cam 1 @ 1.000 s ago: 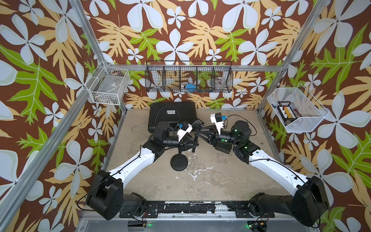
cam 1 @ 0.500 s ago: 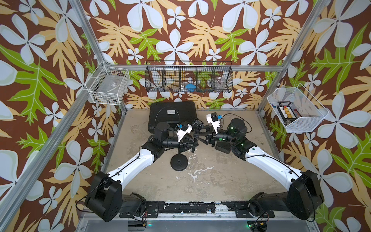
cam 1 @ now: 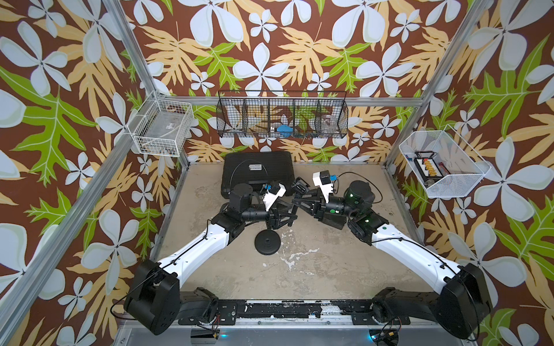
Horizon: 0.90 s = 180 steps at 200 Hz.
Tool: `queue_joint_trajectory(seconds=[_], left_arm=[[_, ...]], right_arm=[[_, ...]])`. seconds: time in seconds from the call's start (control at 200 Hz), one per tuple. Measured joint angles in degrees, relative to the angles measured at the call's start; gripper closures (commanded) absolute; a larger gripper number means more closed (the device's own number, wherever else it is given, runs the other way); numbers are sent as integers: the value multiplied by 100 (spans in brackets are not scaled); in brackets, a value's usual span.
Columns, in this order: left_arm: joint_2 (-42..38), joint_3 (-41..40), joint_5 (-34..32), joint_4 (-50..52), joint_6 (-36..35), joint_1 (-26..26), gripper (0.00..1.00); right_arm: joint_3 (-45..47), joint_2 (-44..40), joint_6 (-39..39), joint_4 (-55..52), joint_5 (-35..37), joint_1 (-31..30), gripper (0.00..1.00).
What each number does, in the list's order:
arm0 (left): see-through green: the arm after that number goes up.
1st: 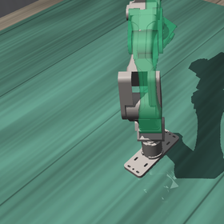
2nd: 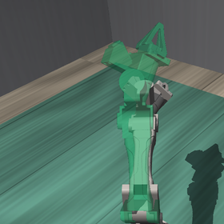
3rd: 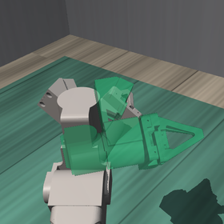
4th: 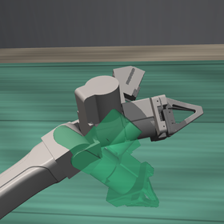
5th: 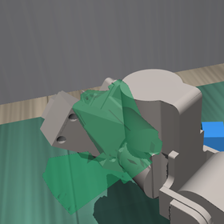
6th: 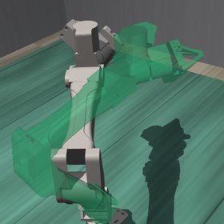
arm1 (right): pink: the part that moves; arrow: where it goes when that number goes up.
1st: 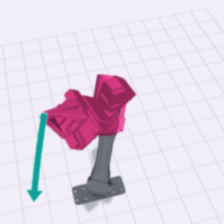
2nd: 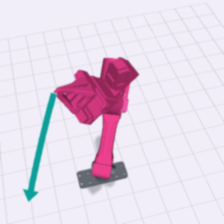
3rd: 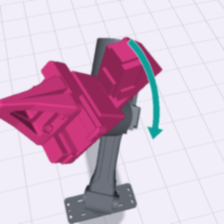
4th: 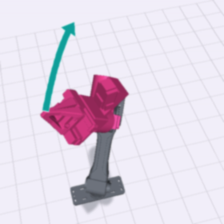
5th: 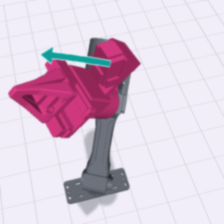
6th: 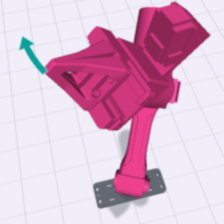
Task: Assemble a microphone stand
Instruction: Pick up the microphone stand pole from the center of the board, then move the microphone stand base to the center of the board.
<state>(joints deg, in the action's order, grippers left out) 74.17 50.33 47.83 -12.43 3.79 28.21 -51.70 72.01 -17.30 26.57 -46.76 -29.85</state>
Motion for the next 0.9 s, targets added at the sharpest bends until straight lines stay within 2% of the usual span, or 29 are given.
queue_joint_trajectory(seconds=[0.065, 0.21, 0.36, 0.555, 0.901], left_arm=[[-140, 9, -660, 284, 184, 61, 42], [-588, -345, -2177, 713, 942, 116, 44], [-981, -1069, -3300, 1346, 1832, 114, 41], [-1255, -1493, -4177, 1821, 2238, 114, 35], [-793, -1762, -4793, 2028, 2299, 114, 37]], right_arm=[[291, -212, 90, 33, 457, 7, 96], [1029, -614, 131, 13, 1545, 7, 96], [1648, -962, 146, 46, 2096, -68, 96], [2072, -1202, 334, 133, 2371, -197, 97], [2288, -1241, 603, 319, 2623, -205, 99]])
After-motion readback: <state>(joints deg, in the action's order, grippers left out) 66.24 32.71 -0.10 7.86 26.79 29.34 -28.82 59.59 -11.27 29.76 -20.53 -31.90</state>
